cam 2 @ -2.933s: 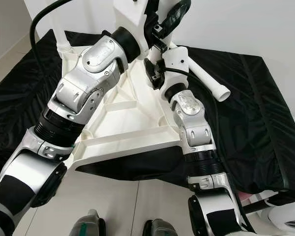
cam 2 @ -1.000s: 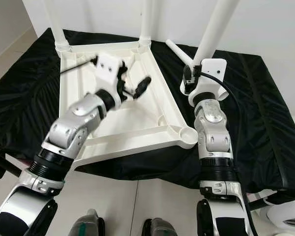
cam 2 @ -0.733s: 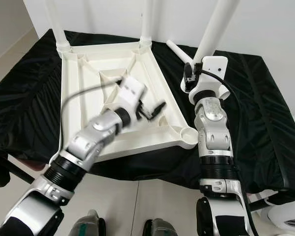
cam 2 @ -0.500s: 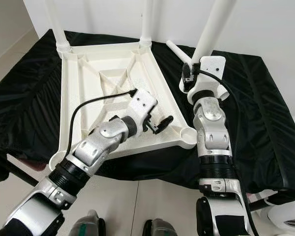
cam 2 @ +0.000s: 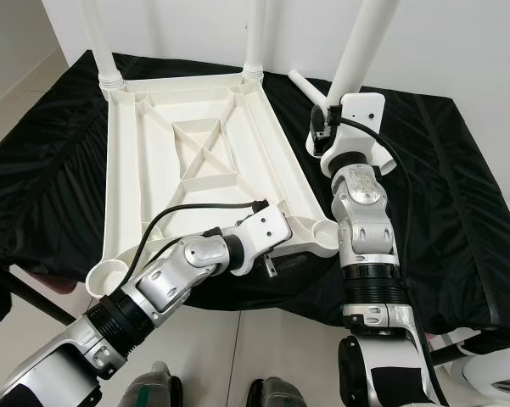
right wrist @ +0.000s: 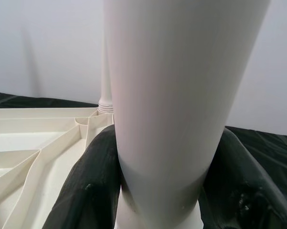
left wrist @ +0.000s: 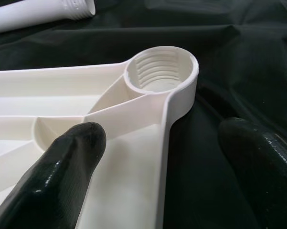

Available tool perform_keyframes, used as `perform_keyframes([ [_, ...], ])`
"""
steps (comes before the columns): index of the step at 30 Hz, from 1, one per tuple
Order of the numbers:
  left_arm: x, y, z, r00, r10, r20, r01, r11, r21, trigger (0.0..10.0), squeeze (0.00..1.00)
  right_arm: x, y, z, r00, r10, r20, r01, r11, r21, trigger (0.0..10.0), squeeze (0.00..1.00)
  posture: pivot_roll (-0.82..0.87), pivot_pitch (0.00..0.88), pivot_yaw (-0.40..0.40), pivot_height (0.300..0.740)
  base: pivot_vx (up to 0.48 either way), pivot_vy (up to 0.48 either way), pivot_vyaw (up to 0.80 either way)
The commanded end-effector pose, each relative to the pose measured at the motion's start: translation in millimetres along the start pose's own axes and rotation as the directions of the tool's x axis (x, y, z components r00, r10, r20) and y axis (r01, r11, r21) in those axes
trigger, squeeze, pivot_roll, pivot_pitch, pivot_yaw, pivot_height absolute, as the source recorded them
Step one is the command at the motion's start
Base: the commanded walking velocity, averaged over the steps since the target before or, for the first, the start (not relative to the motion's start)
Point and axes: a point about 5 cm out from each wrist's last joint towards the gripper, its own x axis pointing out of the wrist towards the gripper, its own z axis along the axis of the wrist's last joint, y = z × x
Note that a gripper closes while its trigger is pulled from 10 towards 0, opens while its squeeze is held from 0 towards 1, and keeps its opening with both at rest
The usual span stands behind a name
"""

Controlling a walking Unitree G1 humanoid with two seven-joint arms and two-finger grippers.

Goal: Building children table

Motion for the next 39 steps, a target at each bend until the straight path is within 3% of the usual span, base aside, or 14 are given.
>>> perform_keyframes([
  [1, 2.3, -5.3, -6, 0.999, -0.02, -0.028, 0.02, 1.0, 0.012, 10.0, 0.0, 1.7, 0.8, 4, 1.0, 0.003, 0.02, -0.003, 1.0, -0.001, 10.0, 0.0, 0.05, 0.013, -0.067, 0.74, 0.0, 0.0, 0.0],
  [9, 9.6, -2.7, -19, 0.988, -0.007, -0.153, 0.01, 1.0, 0.02, 10.0, 0.0, 1.7, 0.5, 4, 1.0, 0.001, 0.022, -0.001, 1.0, -0.008, 10.0, 0.0, 0.05, 0.017, -0.064, 0.74, 0.0, 0.0, 0.0],
  [16, 12.1, 4.2, -22, 0.981, 0.019, -0.194, -0.029, 0.998, -0.05, 10.0, 0.0, 1.5, 0.1, 4, 1.0, -0.004, 0.024, 0.004, 1.0, -0.01, 10.0, 0.0, 0.05, 0.022, -0.06, 0.74, 0.0, 0.0, 0.0],
  [27, 12.2, 6.2, -24, 0.971, -0.009, -0.239, 0.0, 0.999, -0.038, 10.0, 0.0, 2.7, -1.9, 5, 1.0, -0.013, 0.028, 0.013, 1.0, -0.013, 10.0, 0.0, 0.05, 0.031, -0.057, 0.74, 0.0, 0.0, 0.0],
  [28, 11.9, 6.2, -24, 0.969, -0.019, -0.246, 0.011, 0.999, -0.032, 8.9, 0.0, 2.9, -2.3, 5, 0.999, -0.015, 0.028, 0.015, 1.0, -0.012, 10.0, 0.0, 0.05, 0.033, -0.055, 0.74, 0.0, 0.0, 0.0],
  [29, 11.9, 6.2, -24, 0.969, -0.019, -0.246, 0.011, 0.999, -0.032, 8.9, 0.0, 2.9, -2.3, 5, 0.999, -0.015, 0.028, 0.015, 1.0, -0.012, 10.0, 0.0, 0.05, 0.033, -0.055, 0.74, 0.0, 0.0, 0.0],
  [30, 10.7, 5.8, -22, 0.966, -0.037, -0.255, 0.042, 0.999, 0.014, 4.5, 0.0, 3.1, -3.3, 6, 0.999, -0.019, 0.029, 0.02, 1.0, -0.011, 10.0, 0.0, 0.05, 0.036, -0.053, 0.74, 0.0, 0.0, 0.0],
  [31, 10.7, 5.8, -22, 0.966, -0.037, -0.255, 0.042, 0.999, 0.014, 4.5, 0.0, 3.1, -3.3, 6, 0.999, -0.019, 0.029, 0.02, 1.0, -0.011, 10.0, 0.0, 0.05, 0.036, -0.053, 0.74, 0.0, 0.0, 0.0],
  [32, 9.8, 5.7, -22, 0.964, -0.046, -0.262, 0.054, 0.998, 0.026, 10.0, 0.0, 3.1, -3.8, 6, 0.999, -0.022, 0.029, 0.022, 1.0, -0.011, 10.0, 0.0, 0.05, 0.037, -0.051, 0.74, 0.0, 0.0, 0.0],
  [39, 0.2, 0.9, -16, 0.964, -0.143, -0.223, 0.153, 0.988, 0.029, 10.0, 0.0, 2.3, -7.3, 6, 0.999, -0.031, 0.028, 0.032, 0.999, -0.015, 10.0, 0.0, 0.05, 0.044, -0.05, 0.74, 0.0, 0.0, 0.0],
])
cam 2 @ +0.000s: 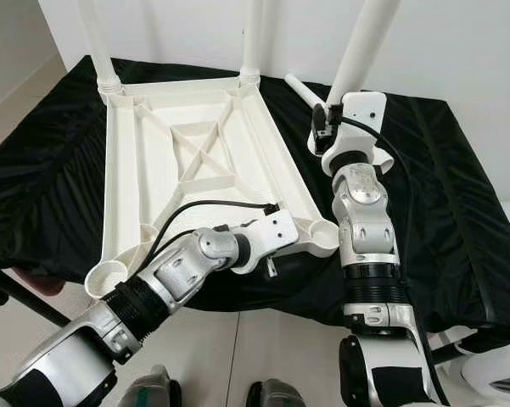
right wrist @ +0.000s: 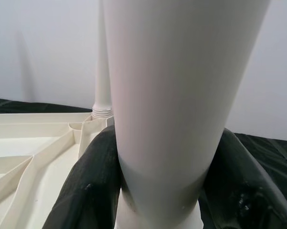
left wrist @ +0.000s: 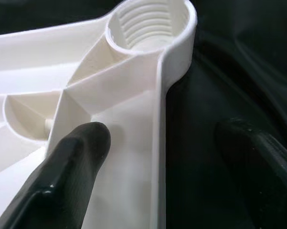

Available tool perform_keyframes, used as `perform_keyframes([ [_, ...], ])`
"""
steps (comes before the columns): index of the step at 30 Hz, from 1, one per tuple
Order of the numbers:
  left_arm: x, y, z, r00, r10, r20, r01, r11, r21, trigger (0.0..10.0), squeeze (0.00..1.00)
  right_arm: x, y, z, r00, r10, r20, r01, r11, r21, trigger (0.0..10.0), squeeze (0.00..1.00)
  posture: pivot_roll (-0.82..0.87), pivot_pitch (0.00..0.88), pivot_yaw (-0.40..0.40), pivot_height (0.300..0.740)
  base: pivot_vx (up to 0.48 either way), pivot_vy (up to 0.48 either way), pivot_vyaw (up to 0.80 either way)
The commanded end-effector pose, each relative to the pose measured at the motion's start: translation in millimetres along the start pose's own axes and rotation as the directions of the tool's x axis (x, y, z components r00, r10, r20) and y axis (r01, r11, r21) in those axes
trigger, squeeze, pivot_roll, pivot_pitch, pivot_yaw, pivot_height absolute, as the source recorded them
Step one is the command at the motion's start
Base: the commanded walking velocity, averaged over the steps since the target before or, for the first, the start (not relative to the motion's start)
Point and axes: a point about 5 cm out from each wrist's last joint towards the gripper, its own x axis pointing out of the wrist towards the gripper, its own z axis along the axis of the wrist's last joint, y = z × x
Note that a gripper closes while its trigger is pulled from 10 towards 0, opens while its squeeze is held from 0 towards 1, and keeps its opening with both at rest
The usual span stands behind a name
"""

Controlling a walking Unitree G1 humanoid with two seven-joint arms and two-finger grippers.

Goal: Building children table

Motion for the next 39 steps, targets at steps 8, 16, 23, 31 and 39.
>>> perform_keyframes([
  [8, -6.8, -3.0, -10.9, 0.996, -0.073, -0.055, 0.074, 0.997, 0.02, 10.0, 0.0, 1.2, -4.1, 2.7, 1.0, -0.02, 0.014, 0.02, 1.0, -0.006, 10.0, 0.0, 0.05, 0.047, -0.051, 0.74, 0.0, 0.0, 0.0],
  [16, -5.5, 1.2, -8.1, 0.997, -0.05, -0.058, 0.05, 0.999, 0.002, 0.0, 0.0, 1.2, -4.6, 3.0, 1.0, -0.023, 0.014, 0.023, 1.0, -0.006, 10.0, 0.0, 0.04, 0.047, -0.048, 0.74, 0.0, 0.0, 0.0],
  [23, -5.5, 1.1, -3.8, 0.998, -0.054, -0.032, 0.054, 0.999, -0.005, 0.0, 0.0, 0.5, -5.0, 2.7, 1.0, -0.023, 0.013, 0.023, 1.0, -0.007, 10.0, 0.0, 0.04, 0.047, -0.046, 0.74, 0.0, 0.0, 0.0],
  [31, -2.9, 1.2, -4.2, 0.998, -0.044, -0.041, 0.044, 0.999, 0.0, 0.0, 0.0, -0.6, -4.6, 1.9, 1.0, -0.019, 0.009, 0.019, 1.0, -0.008, 10.0, 0.0, 0.04, 0.047, -0.048, 0.74, 0.0, 0.0, 0.0],
  [39, -3.5, 0.8, -11.8, 0.997, -0.035, -0.063, 0.035, 0.999, -0.002, 0.0, 0.0, -4.4, -3.2, 0.0, 1.0, 0.005, 0.003, -0.005, 1.0, -0.017, 10.0, 0.0, 0.03, 0.045, -0.05, 0.74, 0.0, 0.0, 0.0],
])
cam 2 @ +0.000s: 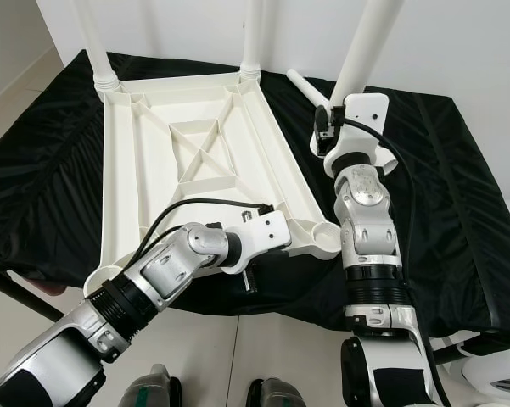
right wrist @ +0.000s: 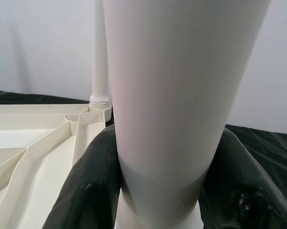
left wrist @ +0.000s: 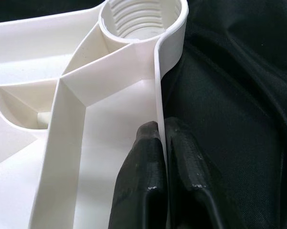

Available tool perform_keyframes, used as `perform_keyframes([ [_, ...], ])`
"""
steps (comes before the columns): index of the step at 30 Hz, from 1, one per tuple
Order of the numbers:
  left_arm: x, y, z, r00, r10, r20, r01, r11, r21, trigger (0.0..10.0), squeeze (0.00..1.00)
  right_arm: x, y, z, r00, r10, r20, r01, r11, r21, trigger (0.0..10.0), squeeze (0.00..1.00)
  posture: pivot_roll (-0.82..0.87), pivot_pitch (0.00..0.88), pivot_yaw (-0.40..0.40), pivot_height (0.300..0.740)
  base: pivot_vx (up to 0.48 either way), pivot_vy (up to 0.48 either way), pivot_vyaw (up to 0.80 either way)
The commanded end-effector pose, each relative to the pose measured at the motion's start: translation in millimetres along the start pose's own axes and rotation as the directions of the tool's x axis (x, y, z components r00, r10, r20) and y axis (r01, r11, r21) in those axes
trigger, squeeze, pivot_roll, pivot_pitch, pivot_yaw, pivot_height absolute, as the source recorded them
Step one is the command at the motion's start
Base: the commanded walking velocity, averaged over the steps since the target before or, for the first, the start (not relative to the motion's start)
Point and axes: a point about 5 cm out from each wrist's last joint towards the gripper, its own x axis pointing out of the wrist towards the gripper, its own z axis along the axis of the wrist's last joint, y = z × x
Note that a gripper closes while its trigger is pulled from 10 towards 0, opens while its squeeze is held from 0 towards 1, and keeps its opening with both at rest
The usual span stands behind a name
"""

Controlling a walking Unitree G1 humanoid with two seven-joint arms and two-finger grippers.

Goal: Building children table

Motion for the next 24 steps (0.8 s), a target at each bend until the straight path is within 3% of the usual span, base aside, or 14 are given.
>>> perform_keyframes([
  [1, 1.1, -3.4, -16, 0.998, 0.006, -0.058, -0.006, 1.0, -0.009, 0.0, 0.0, -2.8, -1.7, 3, 1.0, 0.013, 0.012, -0.013, 1.0, -0.013, 10.0, 0.0, 0.03, 0.045, -0.052, 0.74, 0.0, 0.0, 0.0],
  [3, 1.1, -3.4, -16, 0.998, 0.006, -0.058, -0.006, 1.0, -0.009, 0.0, 0.0, -2.8, -1.7, 3, 1.0, 0.013, 0.012, -0.013, 1.0, -0.013, 10.0, 0.0, 0.03, 0.045, -0.052, 0.74, 0.0, 0.0, 0.0],
  [4, 0.2, -2.5, -19, 0.998, 0.013, -0.069, -0.014, 1.0, -0.01, 5.1, 0.0, -5.8, -2.0, 1, 1.0, 0.029, 0.007, -0.029, 0.999, -0.017, 10.0, 0.0, 0.03, 0.045, -0.052, 0.74, 0.0, 0.0, 0.0],
  [6, 0.2, -2.5, -19, 0.998, 0.013, -0.069, -0.014, 1.0, -0.01, 5.1, 0.0, -5.8, -2.0, 1, 1.0, 0.029, 0.007, -0.029, 0.999, -0.017, 10.0, 0.0, 0.03, 0.045, -0.052, 0.74, 0.0, 0.0, 0.0],
  [7, -0.7, -1.1, -22, 0.997, 0.022, -0.081, -0.023, 1.0, -0.009, 10.0, 0.0, -8.8, -2.8, -1, 0.999, 0.038, -0.002, -0.038, 0.999, -0.014, 10.0, 0.0, 0.03, 0.045, -0.052, 0.74, 0.0, 0.0, 0.0],
  [14, -9.8, 9.3, -37, 0.989, 0.063, -0.134, -0.063, 0.998, -0.003, 10.0, 0.0, -18.0, -5.9, -6, 0.995, 0.087, -0.038, -0.087, 0.996, 0.006, 10.0, 0.0, 0.02, 0.04, -0.052, 0.74, 0.0, 0.0, 0.0],
  [24, -16.1, 19.3, -43, 0.984, 0.095, -0.149, -0.096, 0.995, -0.001, 10.0, 0.0, -29.4, -8.7, -7, 0.979, 0.181, -0.091, -0.179, 0.983, 0.038, 10.0, 0.0, 0.01, 0.052, -0.058, 0.74, 0.0, 0.0, 0.0],
])
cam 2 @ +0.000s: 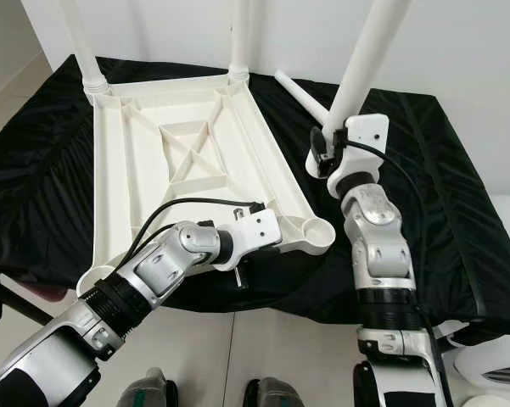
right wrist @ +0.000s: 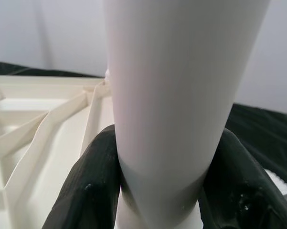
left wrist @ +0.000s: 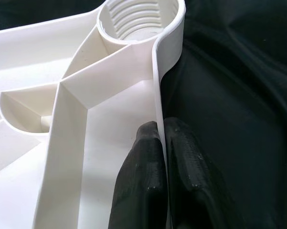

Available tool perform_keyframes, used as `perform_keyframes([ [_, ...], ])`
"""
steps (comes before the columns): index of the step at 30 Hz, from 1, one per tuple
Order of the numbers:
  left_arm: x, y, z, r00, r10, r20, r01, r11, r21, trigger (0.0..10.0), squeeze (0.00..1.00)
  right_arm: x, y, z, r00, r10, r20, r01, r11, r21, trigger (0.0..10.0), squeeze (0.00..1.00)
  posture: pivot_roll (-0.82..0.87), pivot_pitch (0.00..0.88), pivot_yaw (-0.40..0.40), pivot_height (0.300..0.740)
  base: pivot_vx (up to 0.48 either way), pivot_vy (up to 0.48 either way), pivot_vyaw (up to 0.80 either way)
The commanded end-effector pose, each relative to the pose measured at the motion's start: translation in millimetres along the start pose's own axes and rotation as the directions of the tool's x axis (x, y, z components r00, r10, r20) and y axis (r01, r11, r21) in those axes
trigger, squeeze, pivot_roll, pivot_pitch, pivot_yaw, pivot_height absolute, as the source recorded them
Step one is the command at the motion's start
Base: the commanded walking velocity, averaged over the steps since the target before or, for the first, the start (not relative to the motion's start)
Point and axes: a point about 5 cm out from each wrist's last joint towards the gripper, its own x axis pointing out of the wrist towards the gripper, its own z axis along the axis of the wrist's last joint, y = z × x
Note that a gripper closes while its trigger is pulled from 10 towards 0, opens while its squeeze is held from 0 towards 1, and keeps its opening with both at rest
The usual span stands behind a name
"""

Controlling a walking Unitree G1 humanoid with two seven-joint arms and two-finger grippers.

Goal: Building children table

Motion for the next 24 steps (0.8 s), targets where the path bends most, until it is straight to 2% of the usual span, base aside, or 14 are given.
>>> perform_keyframes([
  [1, -7.1, 8.6, -30, 0.991, 0.057, -0.12, -0.061, 0.998, -0.024, 10.0, 0.0, -4.8, -0.8, 5, 0.999, 0.037, -0.006, -0.037, 0.999, 0.015, 10.0, 0.0, 0.01, 0.056, -0.056, 0.74, 0.0, 0.0, 0.0],
  [13, -15.9, 17.5, -41, 0.986, 0.069, -0.152, -0.069, 0.998, 0.006, 10.0, 0.0, -17.2, -9.4, 4, 0.994, 0.095, -0.049, -0.094, 0.995, 0.014, 10.0, 0.0, 0.0, 0.065, -0.044, 0.74, 0.0, 0.0, 0.0],
  [24, -26.5, 12.8, -50, 0.987, 0.039, -0.157, -0.036, 0.999, 0.021, 10.0, 0.0, -19.2, -3.2, -1, 0.986, 0.146, -0.082, -0.142, 0.988, 0.054, 10.0, 0.0, 0.01, 0.069, -0.046, 0.74, 0.0, 0.0, 0.0],
])
